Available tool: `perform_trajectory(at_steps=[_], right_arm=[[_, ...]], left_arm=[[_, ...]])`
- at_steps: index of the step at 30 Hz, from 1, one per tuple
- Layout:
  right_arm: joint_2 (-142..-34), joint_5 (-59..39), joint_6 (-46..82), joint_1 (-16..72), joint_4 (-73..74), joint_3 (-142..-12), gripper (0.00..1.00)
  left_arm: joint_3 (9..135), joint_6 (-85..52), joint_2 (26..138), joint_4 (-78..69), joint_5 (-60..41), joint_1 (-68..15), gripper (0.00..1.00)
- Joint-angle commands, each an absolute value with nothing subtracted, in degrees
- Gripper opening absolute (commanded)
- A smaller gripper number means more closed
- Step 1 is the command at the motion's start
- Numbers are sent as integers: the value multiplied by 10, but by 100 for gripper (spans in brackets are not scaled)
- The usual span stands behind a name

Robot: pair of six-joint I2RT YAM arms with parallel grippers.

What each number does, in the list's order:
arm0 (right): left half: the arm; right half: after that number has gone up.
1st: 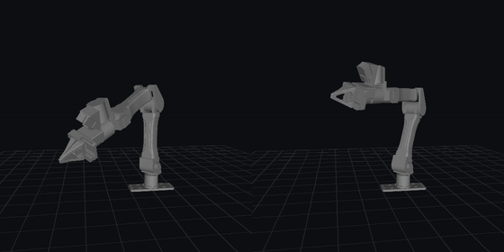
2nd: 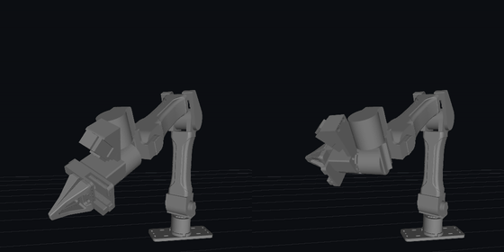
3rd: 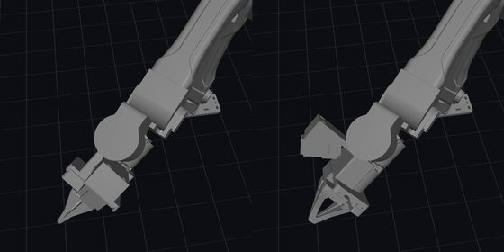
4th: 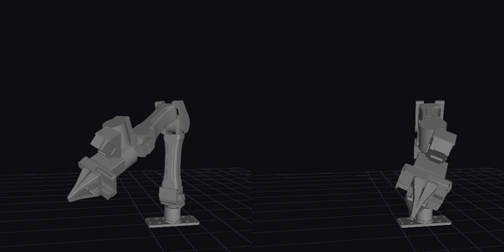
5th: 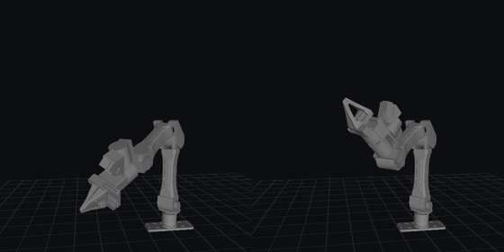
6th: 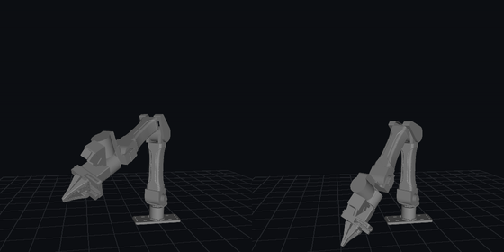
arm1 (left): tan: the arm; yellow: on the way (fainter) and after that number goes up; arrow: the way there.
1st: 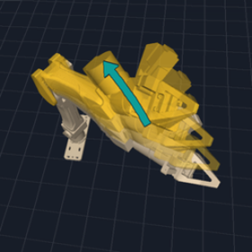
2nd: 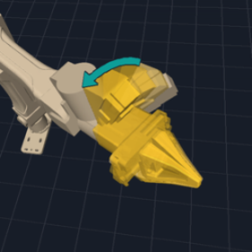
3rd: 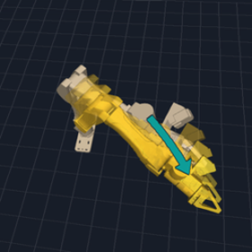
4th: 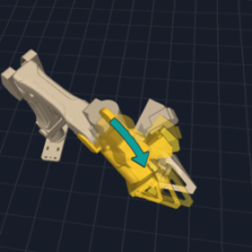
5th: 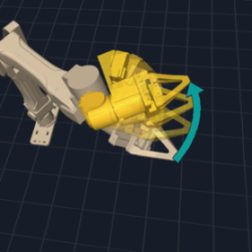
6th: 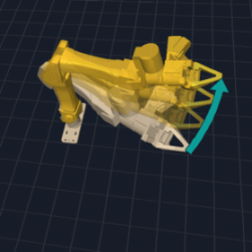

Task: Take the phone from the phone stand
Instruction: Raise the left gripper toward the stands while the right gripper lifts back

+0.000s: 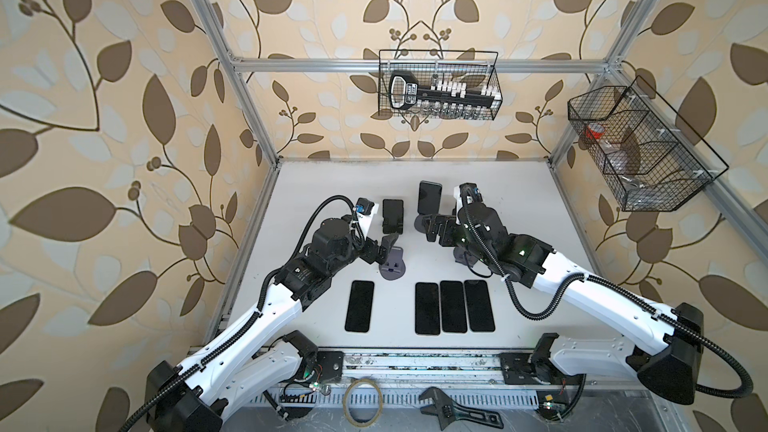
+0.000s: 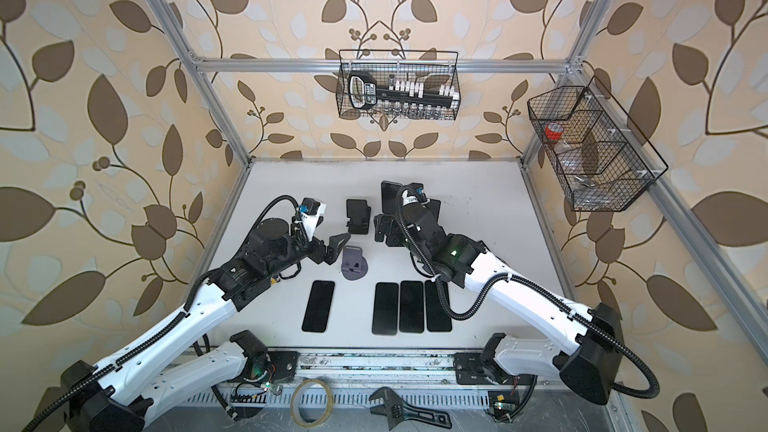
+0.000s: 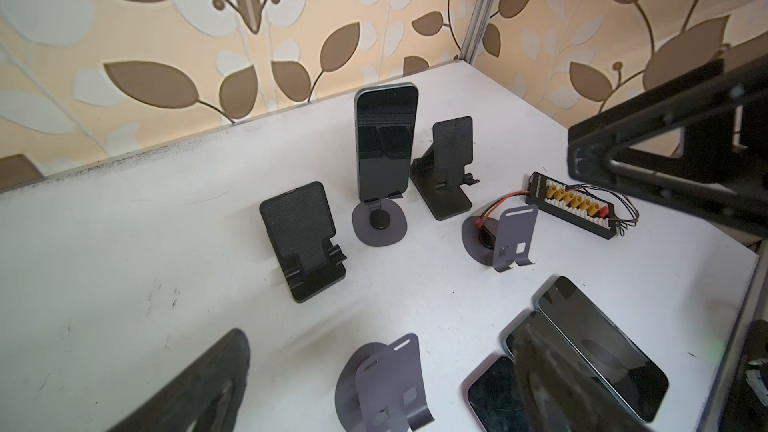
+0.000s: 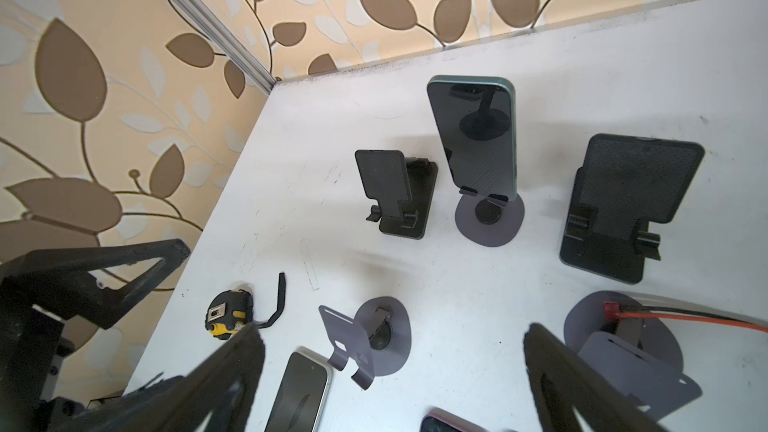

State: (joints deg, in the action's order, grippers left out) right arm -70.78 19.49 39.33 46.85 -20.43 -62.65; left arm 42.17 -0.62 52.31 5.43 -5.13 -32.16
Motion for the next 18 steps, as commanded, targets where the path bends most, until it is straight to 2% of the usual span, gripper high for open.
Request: perform_trajectory(at_steps=[1, 12, 18], right_arm=[[-712, 188, 375, 456, -205, -648, 99], [-713, 118, 389, 399, -195, -634, 99], [-710, 116, 382, 374, -197, -630, 100]], left_arm=[[456, 2, 539, 3, -49, -313, 99], [480, -5, 586, -38, -61, -297, 99], [502, 1, 618, -55, -69, -293, 99]])
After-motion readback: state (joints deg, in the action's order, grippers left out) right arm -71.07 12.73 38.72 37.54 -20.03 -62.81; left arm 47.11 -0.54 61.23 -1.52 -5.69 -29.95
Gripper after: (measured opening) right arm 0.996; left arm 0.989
